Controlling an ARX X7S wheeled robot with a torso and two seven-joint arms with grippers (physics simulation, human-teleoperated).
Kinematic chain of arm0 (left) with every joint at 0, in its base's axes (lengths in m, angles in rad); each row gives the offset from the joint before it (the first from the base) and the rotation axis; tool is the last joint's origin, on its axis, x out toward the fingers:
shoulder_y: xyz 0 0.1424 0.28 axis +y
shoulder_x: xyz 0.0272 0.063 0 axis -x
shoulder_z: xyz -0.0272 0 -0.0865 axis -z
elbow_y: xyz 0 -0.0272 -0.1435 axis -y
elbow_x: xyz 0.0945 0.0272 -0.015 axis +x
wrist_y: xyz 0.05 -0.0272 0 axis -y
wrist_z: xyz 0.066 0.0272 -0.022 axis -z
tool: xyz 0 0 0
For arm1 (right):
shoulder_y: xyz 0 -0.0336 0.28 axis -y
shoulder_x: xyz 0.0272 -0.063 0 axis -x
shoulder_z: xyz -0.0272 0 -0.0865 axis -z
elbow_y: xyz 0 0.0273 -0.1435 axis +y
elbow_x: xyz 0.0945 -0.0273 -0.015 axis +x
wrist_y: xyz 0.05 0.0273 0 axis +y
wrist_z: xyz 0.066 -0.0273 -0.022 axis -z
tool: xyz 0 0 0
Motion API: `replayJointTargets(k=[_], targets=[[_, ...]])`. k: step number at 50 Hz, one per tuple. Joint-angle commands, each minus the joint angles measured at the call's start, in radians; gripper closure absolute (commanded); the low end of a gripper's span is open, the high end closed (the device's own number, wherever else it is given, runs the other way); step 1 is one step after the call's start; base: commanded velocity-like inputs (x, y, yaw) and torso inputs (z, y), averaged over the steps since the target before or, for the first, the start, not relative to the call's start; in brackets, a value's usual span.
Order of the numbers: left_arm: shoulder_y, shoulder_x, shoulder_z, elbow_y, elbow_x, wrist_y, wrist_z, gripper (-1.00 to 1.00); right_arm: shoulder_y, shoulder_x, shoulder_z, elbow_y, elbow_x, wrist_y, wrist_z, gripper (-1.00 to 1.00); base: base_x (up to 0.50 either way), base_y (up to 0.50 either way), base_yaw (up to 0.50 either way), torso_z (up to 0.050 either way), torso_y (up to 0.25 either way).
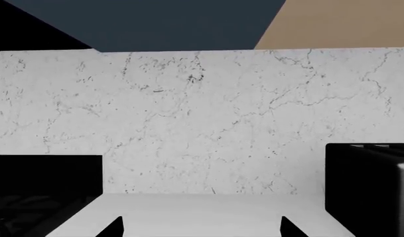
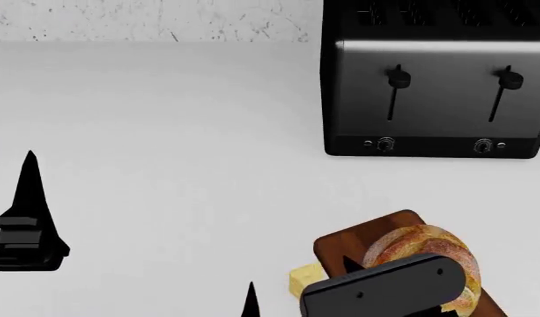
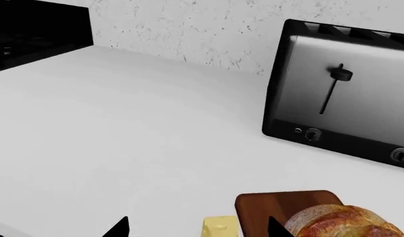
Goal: Pick up the wedge of cheese and place it on the slice of bread to prepare a simple cheese on bread dish.
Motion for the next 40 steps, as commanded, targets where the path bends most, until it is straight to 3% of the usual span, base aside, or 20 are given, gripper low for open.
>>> replayJointTargets(k=[1,6,13,25,40], targets=[[0.0,-0.003,0.002,-0.002,-0.002,0.003,-0.003,-1.0,0.024,0.008,-0.014,0.013,0.054,0.007,0.049,-1.0,0.0,0.0,0.0,0.0,0.0],[0.025,0.002,-0.02,0.011,-0.028,0.073,0.033,-1.0,0.033,0.011,-0.023,0.026,0.058,0.007,0.054,-1.0,0.0,0.0,0.0,0.0,0.0],[0.016,0.001,-0.028,0.004,-0.048,0.05,0.024,-1.0,0.094,0.009,-0.051,0.129,0.2,-0.002,0.159,-1.0,0.0,0.0,0.0,0.0,0.0],[0.018,-0.002,-0.025,0.003,-0.045,0.057,0.02,-1.0,0.101,0.011,-0.088,0.213,0.233,-0.007,0.162,-1.0,0.0,0.0,0.0,0.0,0.0],[0.02,-0.003,-0.021,0.002,-0.04,0.07,0.014,-1.0,0.153,0.036,-0.177,0.268,0.347,-0.012,0.324,-1.0,0.0,0.0,0.0,0.0,0.0]])
